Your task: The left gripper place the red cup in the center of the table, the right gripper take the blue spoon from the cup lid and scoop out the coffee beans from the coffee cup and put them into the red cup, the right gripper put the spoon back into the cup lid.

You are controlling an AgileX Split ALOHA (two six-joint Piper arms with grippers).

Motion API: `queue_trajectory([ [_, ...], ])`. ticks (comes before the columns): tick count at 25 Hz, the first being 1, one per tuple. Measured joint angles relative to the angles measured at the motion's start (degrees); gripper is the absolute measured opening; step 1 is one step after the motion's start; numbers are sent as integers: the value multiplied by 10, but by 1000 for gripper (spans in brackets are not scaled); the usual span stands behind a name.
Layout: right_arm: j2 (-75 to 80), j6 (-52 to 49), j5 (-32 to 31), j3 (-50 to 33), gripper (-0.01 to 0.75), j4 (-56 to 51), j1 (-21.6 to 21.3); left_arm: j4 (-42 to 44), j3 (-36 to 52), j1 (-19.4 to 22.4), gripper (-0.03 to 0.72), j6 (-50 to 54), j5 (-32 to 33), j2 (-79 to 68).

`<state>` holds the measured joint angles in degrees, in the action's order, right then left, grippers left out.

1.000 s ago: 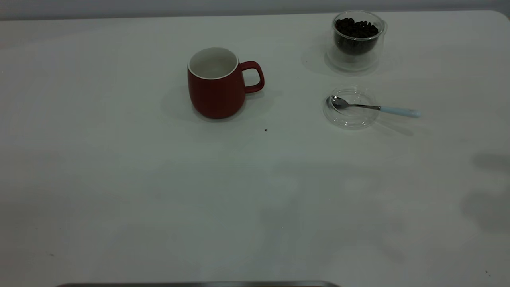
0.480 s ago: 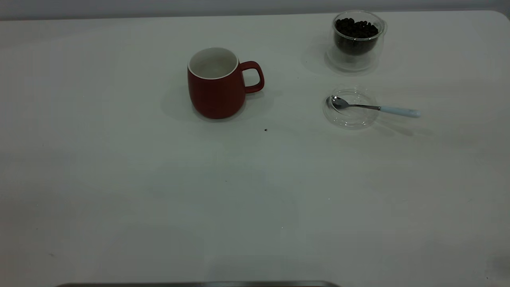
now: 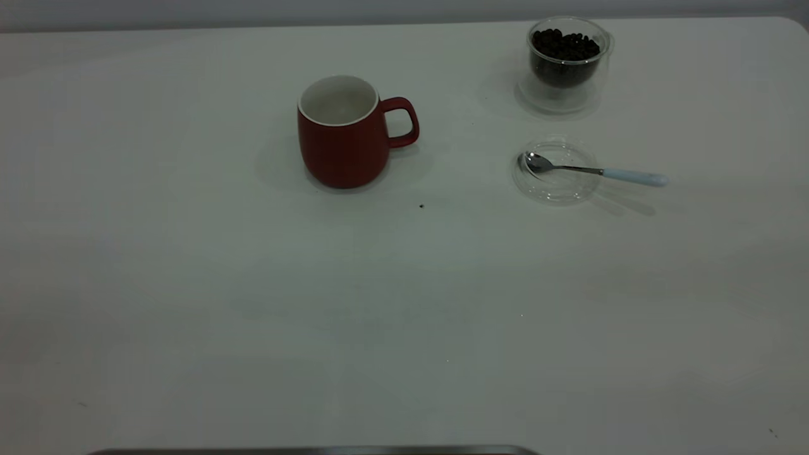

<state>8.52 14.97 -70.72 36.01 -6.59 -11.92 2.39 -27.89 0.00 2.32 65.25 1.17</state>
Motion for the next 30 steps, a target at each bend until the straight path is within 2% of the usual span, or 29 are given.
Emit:
queue_trajectory([
  [12, -96, -24, 0, 0, 588, -9, 4, 0, 0, 0, 586, 1, 0, 0],
  [17, -98, -26, 0, -18, 588, -21, 73, 0, 0, 0, 586, 1, 0, 0],
  [21, -98, -46, 35, -76, 588, -8, 125, 0, 0, 0, 586, 1, 0, 0],
  [30, -98, -115, 56, -89, 588, 66, 147, 0, 0, 0, 586, 1, 0, 0],
])
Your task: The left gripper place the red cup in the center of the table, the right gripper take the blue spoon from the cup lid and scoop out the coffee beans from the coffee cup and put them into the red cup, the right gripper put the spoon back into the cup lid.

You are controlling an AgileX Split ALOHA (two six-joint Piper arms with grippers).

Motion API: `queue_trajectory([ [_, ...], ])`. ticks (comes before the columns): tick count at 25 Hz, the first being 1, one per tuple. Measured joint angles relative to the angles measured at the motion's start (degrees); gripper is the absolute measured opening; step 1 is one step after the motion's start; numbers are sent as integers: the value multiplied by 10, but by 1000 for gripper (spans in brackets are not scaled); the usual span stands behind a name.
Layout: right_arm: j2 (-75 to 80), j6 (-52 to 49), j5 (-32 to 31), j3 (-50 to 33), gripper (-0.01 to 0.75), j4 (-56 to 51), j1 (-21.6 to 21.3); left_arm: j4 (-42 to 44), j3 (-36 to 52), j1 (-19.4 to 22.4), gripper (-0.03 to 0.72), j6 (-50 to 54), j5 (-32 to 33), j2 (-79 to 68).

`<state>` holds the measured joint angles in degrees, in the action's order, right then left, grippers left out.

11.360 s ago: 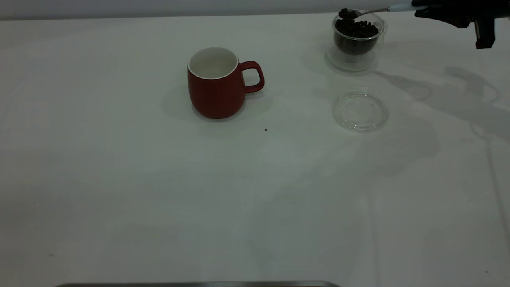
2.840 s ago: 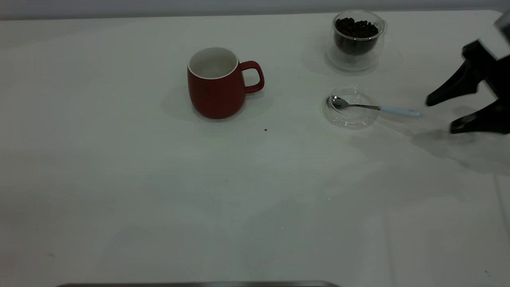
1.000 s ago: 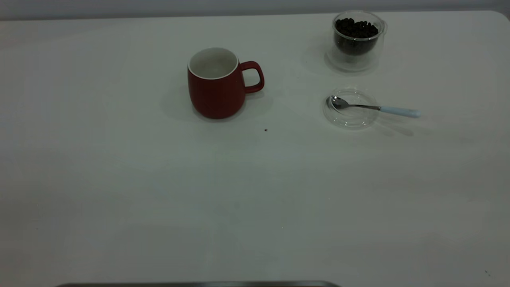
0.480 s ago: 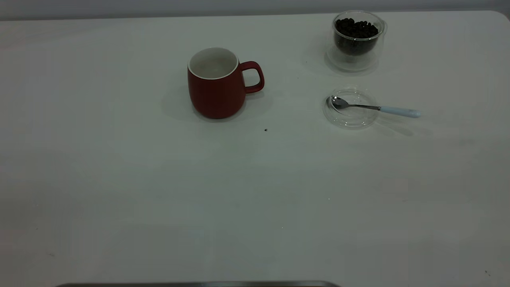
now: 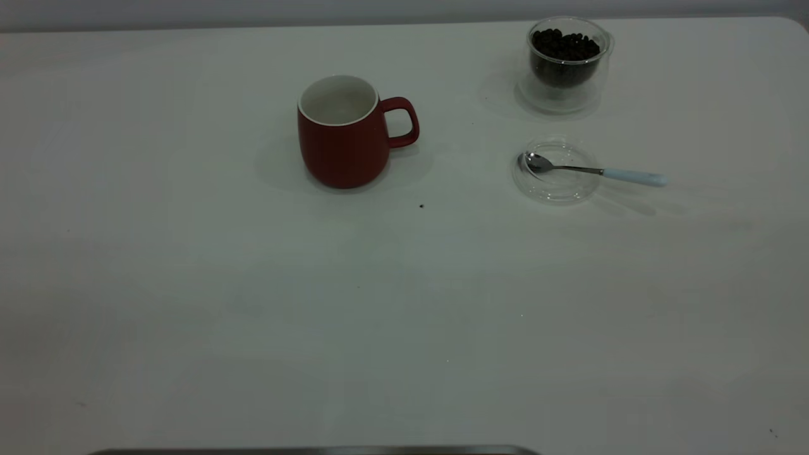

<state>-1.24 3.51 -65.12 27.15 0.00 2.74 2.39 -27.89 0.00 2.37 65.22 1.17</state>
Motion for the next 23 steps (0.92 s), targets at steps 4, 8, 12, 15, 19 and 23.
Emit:
queue_trajectory([
  [4, 0, -51, 1, -2, 588, 39, 0, 0, 0, 0, 586, 0, 0, 0],
  [8, 0, -64, 1, -2, 586, 48, 0, 0, 0, 0, 586, 0, 0, 0],
  [12, 0, -65, 1, -2, 576, 48, 0, 0, 0, 0, 586, 0, 0, 0],
  [15, 0, -65, 1, -2, 573, 48, 0, 0, 0, 0, 586, 0, 0, 0],
  [19, 0, -65, 1, -2, 573, 48, 0, 0, 0, 0, 586, -1, 0, 0],
  [23, 0, -65, 1, -2, 573, 48, 0, 0, 0, 0, 586, -1, 0, 0],
])
